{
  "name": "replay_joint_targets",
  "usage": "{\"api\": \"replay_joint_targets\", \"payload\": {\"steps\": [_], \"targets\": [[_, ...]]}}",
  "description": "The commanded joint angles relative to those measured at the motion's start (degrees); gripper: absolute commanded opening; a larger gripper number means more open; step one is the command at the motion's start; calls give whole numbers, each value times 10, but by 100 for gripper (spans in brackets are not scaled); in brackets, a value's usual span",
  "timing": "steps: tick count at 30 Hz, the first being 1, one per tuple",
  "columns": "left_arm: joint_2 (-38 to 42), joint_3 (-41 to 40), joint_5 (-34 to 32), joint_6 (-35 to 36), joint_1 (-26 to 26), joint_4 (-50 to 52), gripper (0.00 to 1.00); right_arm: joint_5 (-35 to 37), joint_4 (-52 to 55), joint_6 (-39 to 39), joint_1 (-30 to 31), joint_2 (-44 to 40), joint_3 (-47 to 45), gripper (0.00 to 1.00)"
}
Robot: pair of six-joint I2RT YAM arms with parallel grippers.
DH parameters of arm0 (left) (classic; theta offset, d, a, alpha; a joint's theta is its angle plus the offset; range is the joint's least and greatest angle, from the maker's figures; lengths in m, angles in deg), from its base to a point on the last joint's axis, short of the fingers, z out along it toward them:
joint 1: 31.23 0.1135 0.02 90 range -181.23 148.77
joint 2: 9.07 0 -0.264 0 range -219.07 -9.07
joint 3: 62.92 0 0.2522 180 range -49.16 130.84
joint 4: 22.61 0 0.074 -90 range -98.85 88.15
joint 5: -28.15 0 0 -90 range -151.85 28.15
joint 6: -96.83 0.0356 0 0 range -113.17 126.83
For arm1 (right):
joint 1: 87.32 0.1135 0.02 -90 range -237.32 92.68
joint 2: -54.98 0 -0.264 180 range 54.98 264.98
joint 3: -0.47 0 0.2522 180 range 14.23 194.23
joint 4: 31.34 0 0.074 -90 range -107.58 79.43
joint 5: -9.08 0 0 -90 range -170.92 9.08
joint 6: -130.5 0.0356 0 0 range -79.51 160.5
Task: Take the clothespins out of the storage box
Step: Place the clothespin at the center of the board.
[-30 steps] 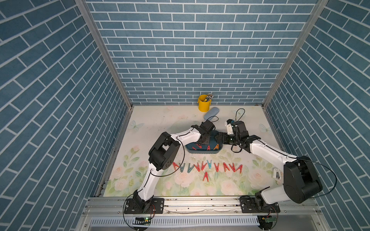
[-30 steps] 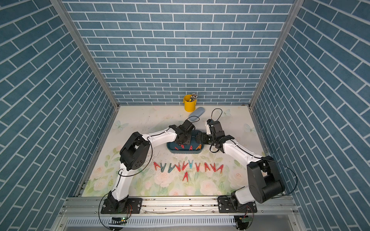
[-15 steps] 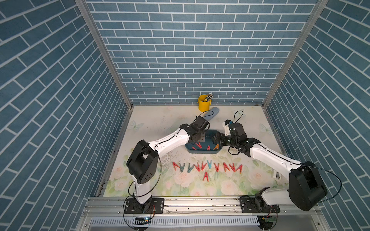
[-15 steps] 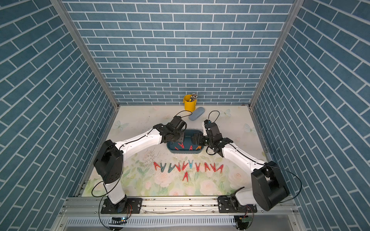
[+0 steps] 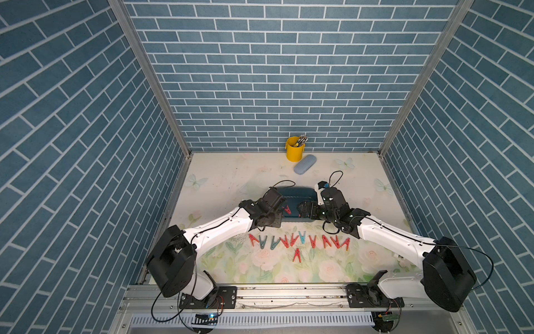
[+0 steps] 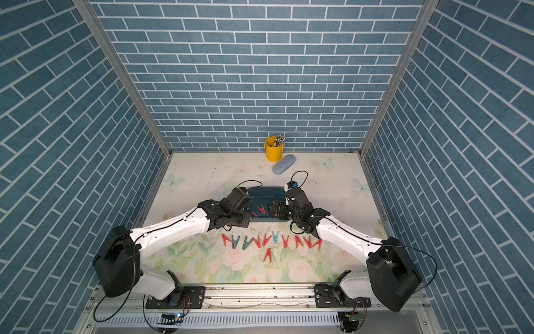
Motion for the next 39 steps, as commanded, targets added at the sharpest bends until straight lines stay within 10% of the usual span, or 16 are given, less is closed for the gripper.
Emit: {"api": "replay_joint_targets", "payload": {"steps": [1, 17, 39], "targets": [[32, -37, -13, -49, -36, -8, 0, -4, -10, 0, 4, -14, -8, 99], [33, -147, -69, -264, -253, -38, 0, -54, 2, -49, 3, -61, -47, 99], [-78, -124, -67, -284, -275, -72, 16, -58, 15, -48, 3, -92, -67, 99]]}}
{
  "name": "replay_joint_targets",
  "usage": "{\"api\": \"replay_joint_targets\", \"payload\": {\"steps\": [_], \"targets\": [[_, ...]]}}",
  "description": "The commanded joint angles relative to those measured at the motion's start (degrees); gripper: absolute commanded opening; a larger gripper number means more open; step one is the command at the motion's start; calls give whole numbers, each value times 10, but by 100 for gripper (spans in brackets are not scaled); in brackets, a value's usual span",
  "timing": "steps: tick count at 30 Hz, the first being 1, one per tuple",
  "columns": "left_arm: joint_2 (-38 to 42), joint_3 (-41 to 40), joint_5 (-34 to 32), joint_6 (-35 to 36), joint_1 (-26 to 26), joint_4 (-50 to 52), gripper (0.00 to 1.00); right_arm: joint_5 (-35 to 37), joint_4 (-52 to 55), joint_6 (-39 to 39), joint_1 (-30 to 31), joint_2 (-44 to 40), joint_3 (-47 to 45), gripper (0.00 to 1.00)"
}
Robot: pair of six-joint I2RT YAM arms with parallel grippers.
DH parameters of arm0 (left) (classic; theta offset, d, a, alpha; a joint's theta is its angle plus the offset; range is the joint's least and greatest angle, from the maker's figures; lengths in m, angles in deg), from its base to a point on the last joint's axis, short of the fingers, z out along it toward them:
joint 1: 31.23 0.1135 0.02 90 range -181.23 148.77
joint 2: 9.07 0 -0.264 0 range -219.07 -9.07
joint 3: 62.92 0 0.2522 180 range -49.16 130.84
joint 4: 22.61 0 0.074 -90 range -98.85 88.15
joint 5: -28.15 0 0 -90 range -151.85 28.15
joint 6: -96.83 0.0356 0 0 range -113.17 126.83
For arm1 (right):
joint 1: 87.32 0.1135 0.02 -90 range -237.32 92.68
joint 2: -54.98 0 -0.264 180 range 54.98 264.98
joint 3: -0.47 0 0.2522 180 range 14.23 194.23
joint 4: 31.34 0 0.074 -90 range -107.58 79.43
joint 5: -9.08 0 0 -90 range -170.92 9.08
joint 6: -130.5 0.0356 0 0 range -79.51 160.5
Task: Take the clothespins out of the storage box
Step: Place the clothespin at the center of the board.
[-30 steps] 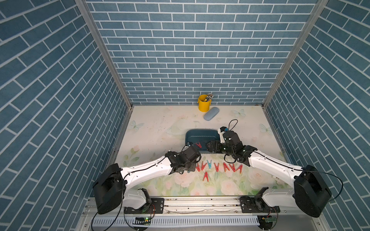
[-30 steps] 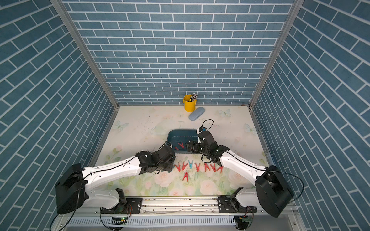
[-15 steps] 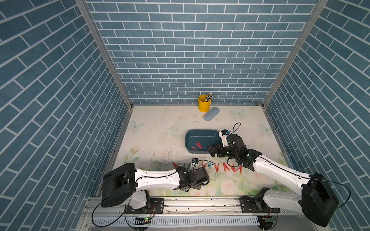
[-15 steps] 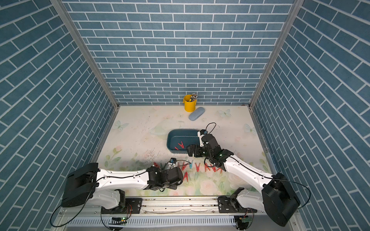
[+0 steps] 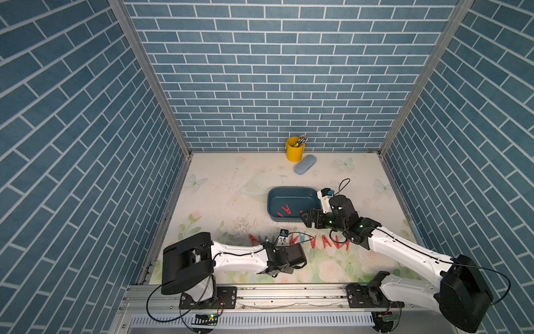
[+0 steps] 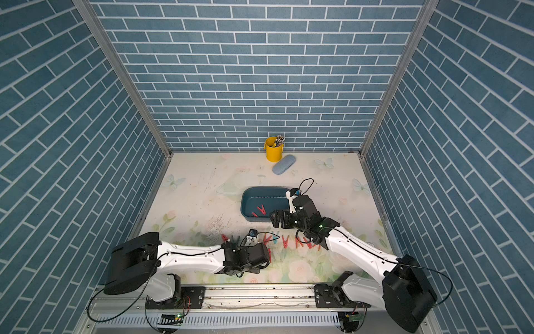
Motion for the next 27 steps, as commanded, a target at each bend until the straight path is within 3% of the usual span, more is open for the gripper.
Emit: {"api": "replay_joint_targets", "payload": {"steps": [1, 11, 18, 23, 27], "targets": [[-12, 3, -4, -3, -2, 16, 17, -2, 7, -16, 2, 1, -1, 99], [47, 25, -26, 16, 20, 74, 45, 0, 12, -31, 2, 55, 50, 99], [140, 47, -46, 60, 97, 95, 74, 10, 23, -53, 2, 126, 114, 100], [188, 66, -34, 108, 176, 97, 99, 13, 29, -69, 2, 187, 163, 83], [210, 77, -4, 150, 248, 91, 100, 15, 45, -83, 2, 243, 208, 64]]}}
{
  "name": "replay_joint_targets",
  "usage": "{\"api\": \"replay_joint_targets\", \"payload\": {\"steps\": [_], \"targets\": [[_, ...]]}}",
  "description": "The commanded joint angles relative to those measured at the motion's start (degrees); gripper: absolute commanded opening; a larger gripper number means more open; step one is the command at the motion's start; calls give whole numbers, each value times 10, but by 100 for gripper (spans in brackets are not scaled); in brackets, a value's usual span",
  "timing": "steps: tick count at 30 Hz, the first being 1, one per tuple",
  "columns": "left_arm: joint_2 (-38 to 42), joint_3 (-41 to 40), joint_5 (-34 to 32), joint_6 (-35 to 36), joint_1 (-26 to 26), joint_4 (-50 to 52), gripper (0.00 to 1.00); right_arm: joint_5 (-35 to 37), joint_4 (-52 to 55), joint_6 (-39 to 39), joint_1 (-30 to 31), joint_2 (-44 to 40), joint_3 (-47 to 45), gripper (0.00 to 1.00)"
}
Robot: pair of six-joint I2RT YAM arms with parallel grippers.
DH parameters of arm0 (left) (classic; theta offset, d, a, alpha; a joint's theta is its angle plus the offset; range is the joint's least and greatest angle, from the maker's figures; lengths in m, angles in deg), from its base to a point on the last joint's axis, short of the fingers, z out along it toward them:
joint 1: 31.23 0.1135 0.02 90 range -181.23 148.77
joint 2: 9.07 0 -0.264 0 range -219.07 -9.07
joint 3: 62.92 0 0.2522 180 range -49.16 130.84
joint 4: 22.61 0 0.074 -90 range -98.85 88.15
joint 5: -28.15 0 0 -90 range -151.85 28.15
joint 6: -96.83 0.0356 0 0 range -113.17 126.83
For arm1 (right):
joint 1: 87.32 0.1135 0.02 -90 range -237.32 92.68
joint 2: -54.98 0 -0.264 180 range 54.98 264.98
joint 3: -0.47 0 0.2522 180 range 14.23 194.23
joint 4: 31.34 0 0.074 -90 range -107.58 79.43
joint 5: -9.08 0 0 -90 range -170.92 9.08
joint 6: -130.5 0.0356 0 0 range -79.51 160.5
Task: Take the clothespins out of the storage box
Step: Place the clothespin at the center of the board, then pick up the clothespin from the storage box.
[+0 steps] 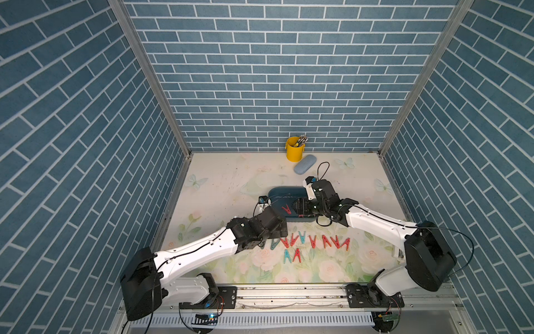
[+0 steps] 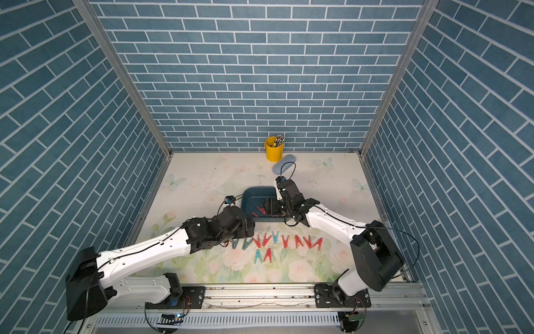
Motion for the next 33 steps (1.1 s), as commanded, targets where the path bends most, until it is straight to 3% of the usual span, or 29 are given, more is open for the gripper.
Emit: {"api": "replay_joint_targets", "payload": {"steps": [1, 5, 12, 25, 33], "targets": [[14, 15, 20, 55, 53, 13, 99, 8, 27, -25, 2, 41, 37, 59], [22, 25, 33, 82, 100, 7, 100, 10, 49, -37, 3, 97, 77, 47], [21, 30, 52, 110, 142, 3, 99, 35, 98, -62, 16, 190, 162, 37], [23, 14, 84, 131, 183, -10, 100, 77, 139, -76, 30, 288, 242, 30], [24, 12, 94, 133, 189, -10, 100, 90, 156, -76, 32, 310, 263, 8]]}}
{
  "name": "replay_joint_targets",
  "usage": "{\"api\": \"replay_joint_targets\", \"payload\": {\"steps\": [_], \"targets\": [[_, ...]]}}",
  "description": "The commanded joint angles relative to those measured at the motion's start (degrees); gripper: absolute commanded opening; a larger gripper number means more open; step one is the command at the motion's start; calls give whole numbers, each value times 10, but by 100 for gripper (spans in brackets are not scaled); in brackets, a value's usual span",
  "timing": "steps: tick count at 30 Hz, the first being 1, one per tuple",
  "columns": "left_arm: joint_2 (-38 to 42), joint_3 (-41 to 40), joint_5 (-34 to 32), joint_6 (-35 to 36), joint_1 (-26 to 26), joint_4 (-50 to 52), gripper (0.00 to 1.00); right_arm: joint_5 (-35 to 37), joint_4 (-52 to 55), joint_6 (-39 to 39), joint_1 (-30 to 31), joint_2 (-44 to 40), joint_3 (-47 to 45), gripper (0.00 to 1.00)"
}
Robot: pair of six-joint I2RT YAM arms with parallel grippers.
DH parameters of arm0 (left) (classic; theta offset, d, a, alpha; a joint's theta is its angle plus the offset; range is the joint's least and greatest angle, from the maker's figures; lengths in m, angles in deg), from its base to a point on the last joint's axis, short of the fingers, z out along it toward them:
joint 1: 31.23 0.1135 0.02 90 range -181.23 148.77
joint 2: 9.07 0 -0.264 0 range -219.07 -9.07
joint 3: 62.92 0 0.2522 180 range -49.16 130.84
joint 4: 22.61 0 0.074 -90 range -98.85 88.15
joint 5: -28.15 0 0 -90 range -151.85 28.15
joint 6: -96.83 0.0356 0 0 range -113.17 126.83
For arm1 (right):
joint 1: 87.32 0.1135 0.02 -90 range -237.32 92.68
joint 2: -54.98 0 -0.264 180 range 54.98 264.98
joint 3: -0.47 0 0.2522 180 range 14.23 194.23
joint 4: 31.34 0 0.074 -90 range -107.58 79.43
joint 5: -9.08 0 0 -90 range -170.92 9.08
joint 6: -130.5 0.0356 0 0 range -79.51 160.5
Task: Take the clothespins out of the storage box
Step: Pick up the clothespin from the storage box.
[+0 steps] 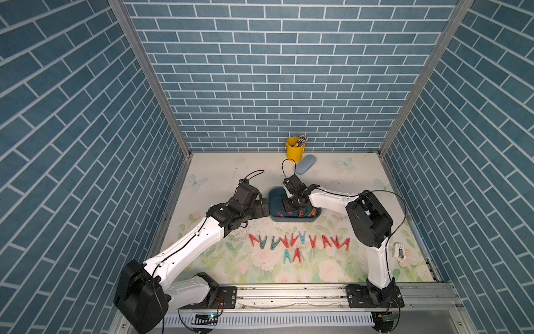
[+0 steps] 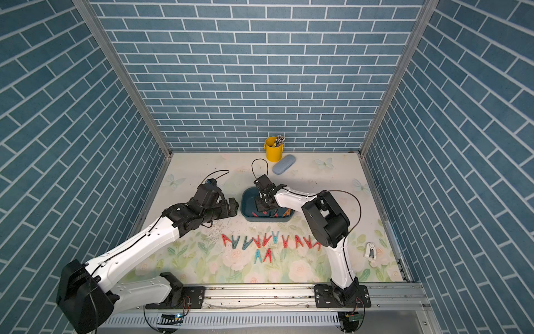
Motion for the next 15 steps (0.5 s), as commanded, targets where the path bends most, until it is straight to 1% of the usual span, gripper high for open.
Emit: {"api": "replay_joint_targets", "payload": {"steps": [1, 4, 10, 15], "targets": [[8, -6, 7, 8, 5, -3, 100, 19, 27, -8, 4, 7, 11, 5], [11, -10, 10, 7, 5, -6, 100, 30, 28, -7, 4, -6, 10, 0], [11, -19, 18, 0, 5, -19, 99, 50, 29, 6, 4, -50, 4, 0], [26, -36, 18, -14, 5, -43, 100, 61, 34, 19, 5, -99, -11, 0]]}}
